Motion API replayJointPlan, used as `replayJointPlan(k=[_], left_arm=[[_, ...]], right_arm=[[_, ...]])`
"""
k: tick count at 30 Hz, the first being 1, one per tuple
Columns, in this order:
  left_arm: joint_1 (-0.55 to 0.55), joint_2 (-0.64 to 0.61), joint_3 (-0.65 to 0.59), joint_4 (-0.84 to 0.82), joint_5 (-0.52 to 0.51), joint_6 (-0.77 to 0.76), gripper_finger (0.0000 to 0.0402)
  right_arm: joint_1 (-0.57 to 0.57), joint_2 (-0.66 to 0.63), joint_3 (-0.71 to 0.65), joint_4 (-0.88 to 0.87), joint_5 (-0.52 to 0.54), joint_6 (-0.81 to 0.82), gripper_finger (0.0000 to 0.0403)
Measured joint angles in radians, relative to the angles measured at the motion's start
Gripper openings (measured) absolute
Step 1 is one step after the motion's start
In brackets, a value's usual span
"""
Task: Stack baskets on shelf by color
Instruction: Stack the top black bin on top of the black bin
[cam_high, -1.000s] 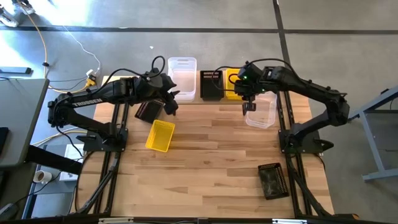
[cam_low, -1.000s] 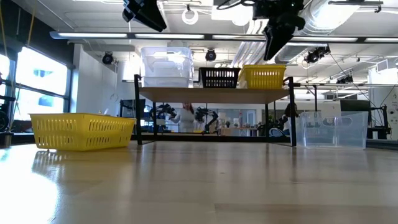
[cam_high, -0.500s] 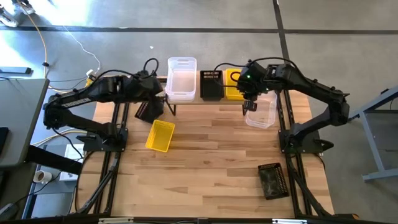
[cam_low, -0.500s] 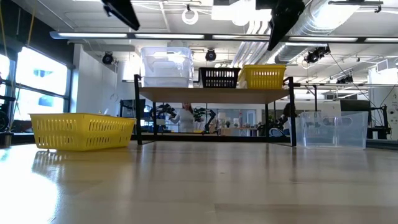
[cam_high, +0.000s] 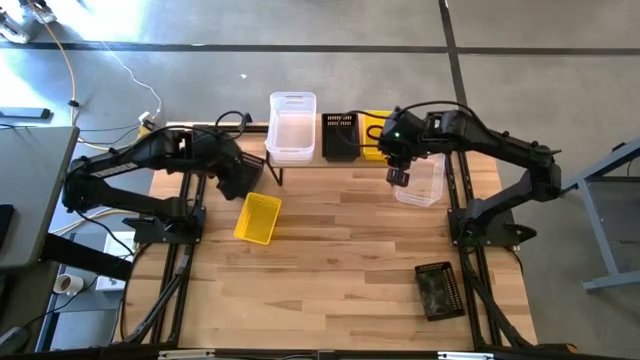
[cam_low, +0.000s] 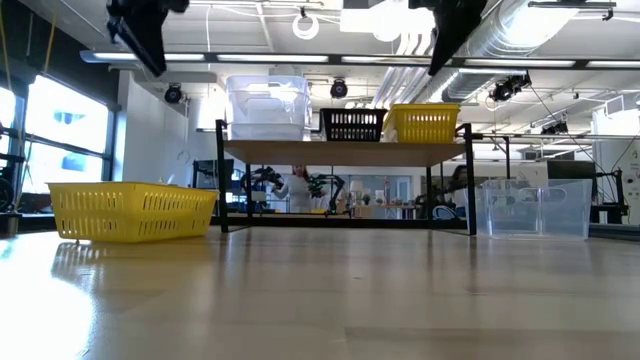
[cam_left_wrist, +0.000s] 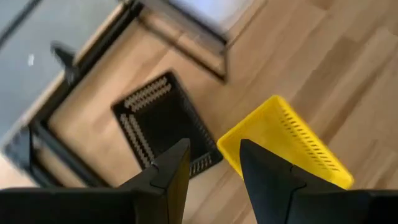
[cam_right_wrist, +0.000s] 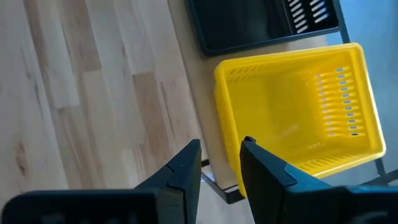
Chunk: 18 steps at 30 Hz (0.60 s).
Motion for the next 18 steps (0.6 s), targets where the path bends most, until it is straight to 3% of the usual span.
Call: replayJointPlan(k=[9, 18], left_arm=[[0.115, -0.011, -0.145, 0.015, 0.016, -0.130, 0.0130], [0.130, -0.010, -0.248, 0.040, 0.159, 0.222, 0.0130]], right_arm=[[0.035, 0.000, 0.000, 0.026, 0.000, 0.015, 0.0099], [0.041, 0.000, 0.000, 0.038, 0.000, 0.043, 0.0099]])
